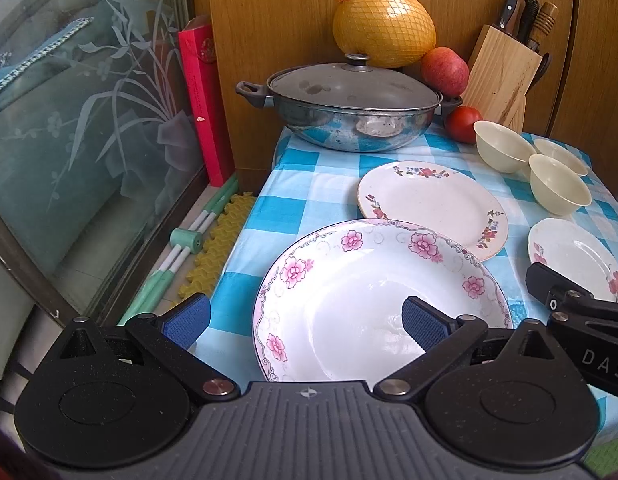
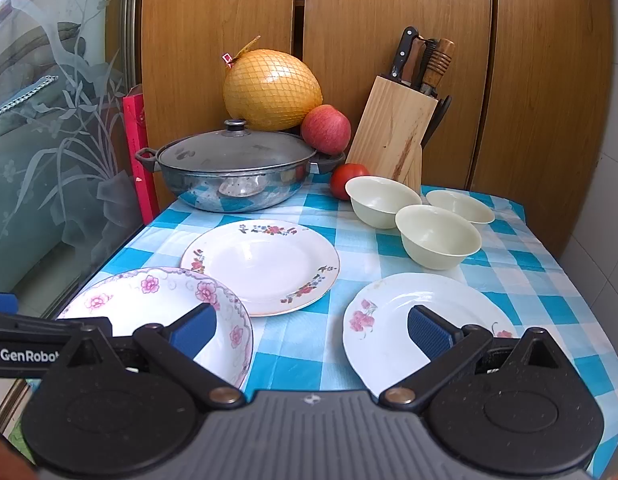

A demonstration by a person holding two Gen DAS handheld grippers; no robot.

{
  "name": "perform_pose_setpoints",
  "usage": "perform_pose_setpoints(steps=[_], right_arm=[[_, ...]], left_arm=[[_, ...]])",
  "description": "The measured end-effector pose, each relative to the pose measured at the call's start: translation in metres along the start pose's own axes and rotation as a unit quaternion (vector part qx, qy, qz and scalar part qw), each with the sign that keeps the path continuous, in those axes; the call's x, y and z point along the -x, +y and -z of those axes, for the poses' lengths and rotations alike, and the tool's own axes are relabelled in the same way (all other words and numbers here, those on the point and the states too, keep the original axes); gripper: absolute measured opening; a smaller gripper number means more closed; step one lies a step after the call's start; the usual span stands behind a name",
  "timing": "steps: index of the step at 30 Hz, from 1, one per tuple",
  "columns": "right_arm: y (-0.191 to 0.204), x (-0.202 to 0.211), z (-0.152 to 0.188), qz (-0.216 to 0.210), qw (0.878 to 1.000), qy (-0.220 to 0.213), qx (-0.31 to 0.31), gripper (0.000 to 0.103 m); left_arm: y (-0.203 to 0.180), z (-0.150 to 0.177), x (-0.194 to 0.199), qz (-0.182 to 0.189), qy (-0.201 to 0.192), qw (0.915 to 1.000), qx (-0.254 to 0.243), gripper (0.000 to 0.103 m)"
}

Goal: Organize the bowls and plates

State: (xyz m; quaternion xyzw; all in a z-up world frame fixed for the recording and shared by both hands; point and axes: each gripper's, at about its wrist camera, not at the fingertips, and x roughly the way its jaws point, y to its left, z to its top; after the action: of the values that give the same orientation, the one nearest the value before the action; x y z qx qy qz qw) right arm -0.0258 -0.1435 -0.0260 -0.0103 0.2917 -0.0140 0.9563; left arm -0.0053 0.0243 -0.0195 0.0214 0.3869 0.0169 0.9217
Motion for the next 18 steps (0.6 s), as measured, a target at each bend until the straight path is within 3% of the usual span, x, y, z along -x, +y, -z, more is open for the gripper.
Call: perform_pose_setpoints(steps=[18], right_arm=[[0.0018,0.0003,0.0025,-0.003,1.000,0.005,-0.001,0.100]], left_arm=[[0.0017,0.0014,0.0000,-0.001,0.003,1.0000,-0.001,0.103]])
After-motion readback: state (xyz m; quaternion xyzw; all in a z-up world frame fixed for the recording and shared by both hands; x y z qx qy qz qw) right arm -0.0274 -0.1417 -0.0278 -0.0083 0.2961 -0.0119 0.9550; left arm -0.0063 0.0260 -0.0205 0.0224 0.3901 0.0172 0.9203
